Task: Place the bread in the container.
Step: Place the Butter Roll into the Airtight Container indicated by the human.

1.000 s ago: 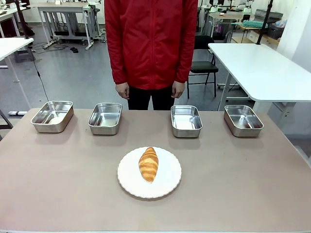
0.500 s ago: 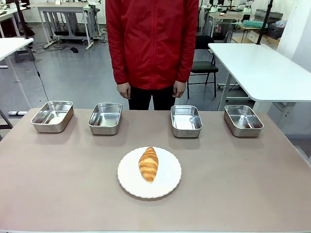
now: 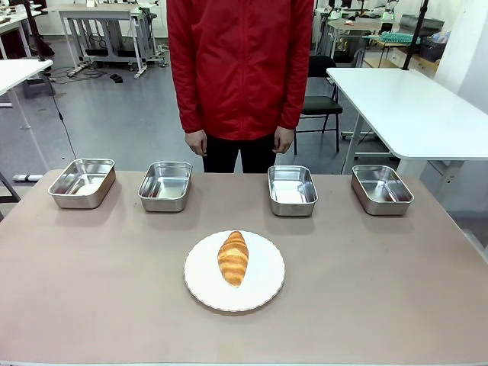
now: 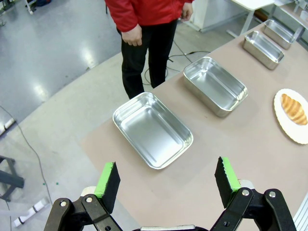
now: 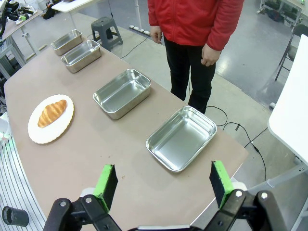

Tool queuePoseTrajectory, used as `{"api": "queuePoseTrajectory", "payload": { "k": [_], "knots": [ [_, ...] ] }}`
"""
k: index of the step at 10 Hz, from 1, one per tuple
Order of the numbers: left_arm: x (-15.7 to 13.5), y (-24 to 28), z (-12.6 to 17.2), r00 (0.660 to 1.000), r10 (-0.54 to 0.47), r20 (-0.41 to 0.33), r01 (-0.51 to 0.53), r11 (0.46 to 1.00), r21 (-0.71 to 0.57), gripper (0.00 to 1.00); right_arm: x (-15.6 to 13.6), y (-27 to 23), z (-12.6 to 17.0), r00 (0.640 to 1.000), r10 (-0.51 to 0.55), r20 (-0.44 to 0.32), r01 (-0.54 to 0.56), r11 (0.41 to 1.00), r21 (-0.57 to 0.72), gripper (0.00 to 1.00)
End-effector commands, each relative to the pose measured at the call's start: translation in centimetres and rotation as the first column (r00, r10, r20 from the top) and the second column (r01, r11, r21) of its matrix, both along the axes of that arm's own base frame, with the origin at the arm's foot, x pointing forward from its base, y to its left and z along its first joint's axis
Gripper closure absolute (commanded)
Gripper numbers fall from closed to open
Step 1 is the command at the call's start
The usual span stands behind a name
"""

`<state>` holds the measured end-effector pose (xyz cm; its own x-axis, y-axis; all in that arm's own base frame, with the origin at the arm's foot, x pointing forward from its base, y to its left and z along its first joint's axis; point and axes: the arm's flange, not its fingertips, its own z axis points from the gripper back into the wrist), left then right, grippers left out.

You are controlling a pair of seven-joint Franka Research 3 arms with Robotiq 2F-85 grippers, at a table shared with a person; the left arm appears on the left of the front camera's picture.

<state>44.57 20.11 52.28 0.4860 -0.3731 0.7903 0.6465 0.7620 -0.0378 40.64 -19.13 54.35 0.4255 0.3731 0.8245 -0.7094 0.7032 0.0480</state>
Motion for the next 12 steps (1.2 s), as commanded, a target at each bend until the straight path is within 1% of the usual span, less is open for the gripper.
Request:
{"api": "queuePoseTrajectory", "payload": {
  "k": [1,12],
  "knots": [
    [-0.01,-0.10,0.11,1.000,0.003,0.008,-0.003,1.000,-0.020,0.00,-0.02,0.03,0.08,1.000,0.003,0.004,-0.003,1.000,0.004,0.00],
    [-0.01,-0.10,0.11,1.000,0.003,0.008,-0.003,1.000,-0.020,0.00,-0.02,0.03,0.08,1.000,0.003,0.004,-0.003,1.000,0.004,0.00]
  ]
}}
